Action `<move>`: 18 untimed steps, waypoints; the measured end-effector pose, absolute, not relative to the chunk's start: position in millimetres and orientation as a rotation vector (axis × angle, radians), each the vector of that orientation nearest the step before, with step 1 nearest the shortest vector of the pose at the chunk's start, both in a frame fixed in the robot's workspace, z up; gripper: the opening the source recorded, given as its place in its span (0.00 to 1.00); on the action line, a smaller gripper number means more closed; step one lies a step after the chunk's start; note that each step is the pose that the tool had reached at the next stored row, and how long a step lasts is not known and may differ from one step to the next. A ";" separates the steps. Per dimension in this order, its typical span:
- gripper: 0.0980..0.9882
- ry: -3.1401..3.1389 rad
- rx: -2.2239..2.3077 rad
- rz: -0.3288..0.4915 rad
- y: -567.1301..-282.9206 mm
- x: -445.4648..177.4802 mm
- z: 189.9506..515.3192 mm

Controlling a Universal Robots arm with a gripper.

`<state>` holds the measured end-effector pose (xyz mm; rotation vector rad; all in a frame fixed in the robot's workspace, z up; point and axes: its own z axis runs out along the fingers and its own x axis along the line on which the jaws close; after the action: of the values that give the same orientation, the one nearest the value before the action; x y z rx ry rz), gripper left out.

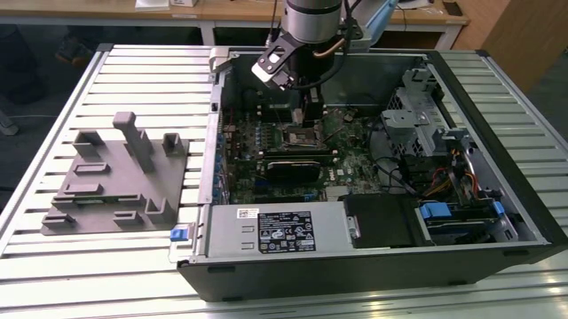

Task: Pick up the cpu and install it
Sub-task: 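Place the cpu into insertion slot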

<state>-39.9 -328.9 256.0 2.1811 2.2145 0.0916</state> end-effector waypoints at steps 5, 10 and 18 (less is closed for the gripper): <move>0.49 2.215 2.181 0.092 -328.8 -39.9 255.3; 0.49 2.214 2.181 0.092 -328.8 -39.9 254.0; 0.49 2.214 2.181 0.092 -328.8 -39.9 250.1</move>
<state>-39.9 -328.8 250.1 2.1813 2.2143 0.0921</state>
